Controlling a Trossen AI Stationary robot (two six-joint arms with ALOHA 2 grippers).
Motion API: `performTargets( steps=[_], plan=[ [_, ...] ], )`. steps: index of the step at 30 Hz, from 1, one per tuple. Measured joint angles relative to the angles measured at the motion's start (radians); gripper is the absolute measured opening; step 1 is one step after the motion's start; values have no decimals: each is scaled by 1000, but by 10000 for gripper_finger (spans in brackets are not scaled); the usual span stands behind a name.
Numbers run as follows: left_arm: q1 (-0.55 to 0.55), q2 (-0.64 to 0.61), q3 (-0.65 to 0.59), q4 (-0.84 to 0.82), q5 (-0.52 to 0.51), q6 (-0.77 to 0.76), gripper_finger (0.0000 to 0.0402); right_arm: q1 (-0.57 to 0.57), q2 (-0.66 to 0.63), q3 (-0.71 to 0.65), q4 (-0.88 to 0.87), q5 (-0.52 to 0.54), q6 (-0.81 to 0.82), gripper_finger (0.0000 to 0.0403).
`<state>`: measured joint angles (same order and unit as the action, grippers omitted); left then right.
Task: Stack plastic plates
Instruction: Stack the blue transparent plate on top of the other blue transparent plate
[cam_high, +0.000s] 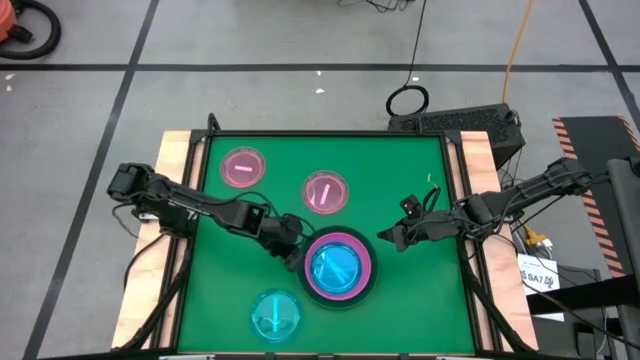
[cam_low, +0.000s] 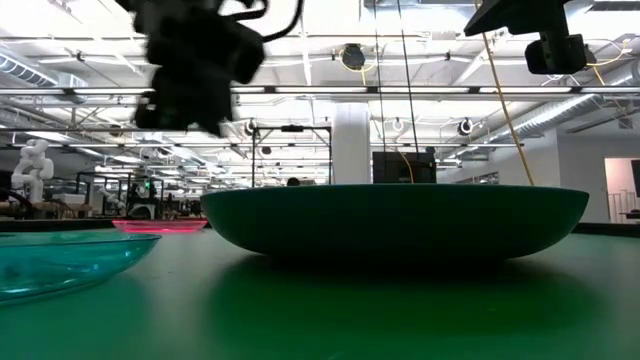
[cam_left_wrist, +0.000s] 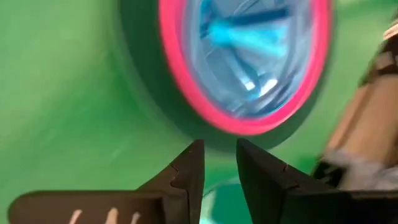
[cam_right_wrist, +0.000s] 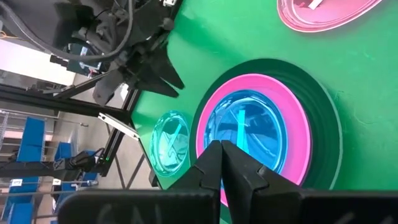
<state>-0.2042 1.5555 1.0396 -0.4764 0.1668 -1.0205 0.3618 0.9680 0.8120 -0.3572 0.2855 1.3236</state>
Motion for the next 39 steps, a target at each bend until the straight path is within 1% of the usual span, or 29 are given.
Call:
performTargets(
  steps=[3, 6, 7, 11, 14, 19, 26, 31, 34, 36, 39],
  plan=[
    [-23, -25, 0, -124, -26, 55, 108, 0, 0, 0, 0, 0, 3, 4],
    [-46, -27, -3, -266, -34, 116, 139, 0, 0, 0, 0, 0, 3, 4],
    [-54, -27, -6, -287, -34, 134, 152, 0, 0, 0, 0, 0, 3, 4],
    [-94, -27, -15, -288, -60, 174, 203, 0, 0, 0, 0, 0, 2, 4],
    [-129, -27, -15, -285, -84, 181, 221, 0, 0, 0, 0, 0, 3, 4],
    [-180, -27, -15, -290, -138, 157, 225, 0, 0, 0, 0, 0, 3, 4],
    [-250, -27, -15, -341, -214, 146, 225, 0, 0, 0, 0, -2, -3, 4],
    [-279, -27, -28, -338, -244, 115, 225, 0, 0, 0, -1, -1, -16, 4],
    [-281, -27, -76, -305, -222, 92, 225, 0, 0, 0, -9, -2, -32, 4],
    [-289, -27, -110, -218, -180, 83, 225, 0, 0, 0, -31, -2, -31, 4],
    [-320, -27, -133, -149, -167, 61, 225, 2, 0, 0, -46, -3, -28, 4]
  ],
)
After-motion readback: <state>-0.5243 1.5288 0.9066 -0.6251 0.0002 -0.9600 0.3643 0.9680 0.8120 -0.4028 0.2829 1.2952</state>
